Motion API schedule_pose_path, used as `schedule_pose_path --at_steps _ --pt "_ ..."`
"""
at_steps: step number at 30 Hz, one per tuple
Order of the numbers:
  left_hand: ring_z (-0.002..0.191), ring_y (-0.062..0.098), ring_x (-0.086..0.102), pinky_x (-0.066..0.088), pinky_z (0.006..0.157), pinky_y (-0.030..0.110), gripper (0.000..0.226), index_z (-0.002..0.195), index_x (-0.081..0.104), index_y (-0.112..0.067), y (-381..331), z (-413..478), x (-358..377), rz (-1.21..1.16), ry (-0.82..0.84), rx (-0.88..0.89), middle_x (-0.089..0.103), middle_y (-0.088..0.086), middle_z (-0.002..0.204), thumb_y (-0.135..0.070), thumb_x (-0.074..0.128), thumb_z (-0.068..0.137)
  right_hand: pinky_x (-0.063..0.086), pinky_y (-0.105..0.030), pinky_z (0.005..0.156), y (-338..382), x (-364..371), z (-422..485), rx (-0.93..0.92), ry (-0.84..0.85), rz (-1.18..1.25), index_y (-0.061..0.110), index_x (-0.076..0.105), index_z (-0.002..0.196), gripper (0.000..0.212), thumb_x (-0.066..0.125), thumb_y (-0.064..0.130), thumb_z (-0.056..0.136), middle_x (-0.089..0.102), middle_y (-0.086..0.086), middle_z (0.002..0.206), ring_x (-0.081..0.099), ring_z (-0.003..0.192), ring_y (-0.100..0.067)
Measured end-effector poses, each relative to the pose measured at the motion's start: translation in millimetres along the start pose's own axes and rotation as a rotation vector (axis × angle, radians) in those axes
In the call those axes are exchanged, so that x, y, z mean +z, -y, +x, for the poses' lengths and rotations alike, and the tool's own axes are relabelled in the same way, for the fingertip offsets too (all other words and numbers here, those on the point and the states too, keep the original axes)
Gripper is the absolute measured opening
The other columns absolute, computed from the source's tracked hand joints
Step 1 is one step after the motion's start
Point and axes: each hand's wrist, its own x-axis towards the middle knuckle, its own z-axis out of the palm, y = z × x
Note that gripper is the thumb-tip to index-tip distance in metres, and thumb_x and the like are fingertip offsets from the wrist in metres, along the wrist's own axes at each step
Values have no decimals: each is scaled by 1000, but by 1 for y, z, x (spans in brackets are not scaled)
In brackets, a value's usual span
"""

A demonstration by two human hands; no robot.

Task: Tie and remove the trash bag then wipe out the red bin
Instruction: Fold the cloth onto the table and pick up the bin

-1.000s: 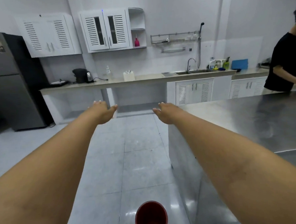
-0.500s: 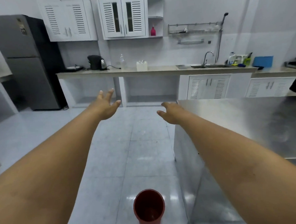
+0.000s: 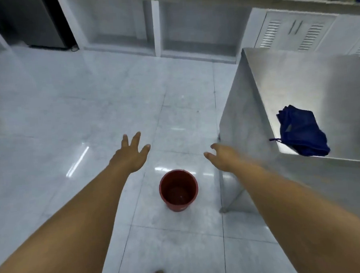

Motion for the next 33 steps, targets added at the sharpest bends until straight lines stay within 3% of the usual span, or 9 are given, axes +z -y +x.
schedule_pose_path --at_steps 8,12,15,17,20,25,28,31,33 --pt "134 39 38 38 104 47 77 147 -1 -45 91 91 202 -36 141 -115 -15 6 160 -58 46 87 38 -38 104 -66 193 105 148 131 80 16 36 144 60 44 50 94 44 -12 146 44 132 -31" --pt "135 38 37 41 101 45 87 147 -3 -46 129 131 302 -54 192 -143 -11 8 160 -58 55 83 43 -37 97 -92 290 151 233 102 179 16 40 141 60 52 48 92 50 -12 141 50 125 -31" --pt "138 36 35 39 103 45 89 148 -3 -40 153 154 365 -112 213 -183 0 13 160 -52 57 85 46 -35 84 -106 352 182 366 33 306 10 43 136 59 57 44 90 53 -15 135 55 117 -34" --pt "137 36 35 38 104 44 88 150 -2 -30 164 166 396 -196 212 -216 20 16 157 -45 58 87 51 -35 81 -112 380 197 500 -5 403 4 49 127 54 60 42 89 57 -17 127 60 105 -35" --pt "130 38 44 42 99 43 80 150 11 -13 170 187 430 -362 182 -347 40 19 146 -40 56 90 60 -45 73 -118 415 217 664 1 636 2 57 102 39 63 38 88 64 -20 110 65 82 -35" --pt "108 38 57 51 91 45 40 121 47 0 170 214 457 -500 165 -445 57 22 119 -21 58 89 61 -43 65 -121 450 237 760 1 1021 0 59 109 24 61 14 90 63 -21 114 67 84 -37" --pt "97 38 62 55 86 45 31 115 54 7 170 219 461 -561 194 -520 62 25 108 -4 54 85 58 -34 55 -125 450 236 765 -8 1224 2 56 96 5 55 3 91 62 -21 109 67 80 -35" --pt "87 34 63 57 76 39 25 109 56 10 160 209 456 -650 259 -530 61 24 98 3 53 85 58 -36 63 -140 443 218 761 9 1311 5 53 84 10 54 1 92 61 -22 106 66 86 -36" --pt "87 33 63 56 76 38 21 105 54 4 150 194 451 -665 316 -520 61 24 101 3 56 85 57 -36 65 -154 438 198 788 34 1351 3 53 86 7 54 0 92 62 -23 107 66 88 -34"
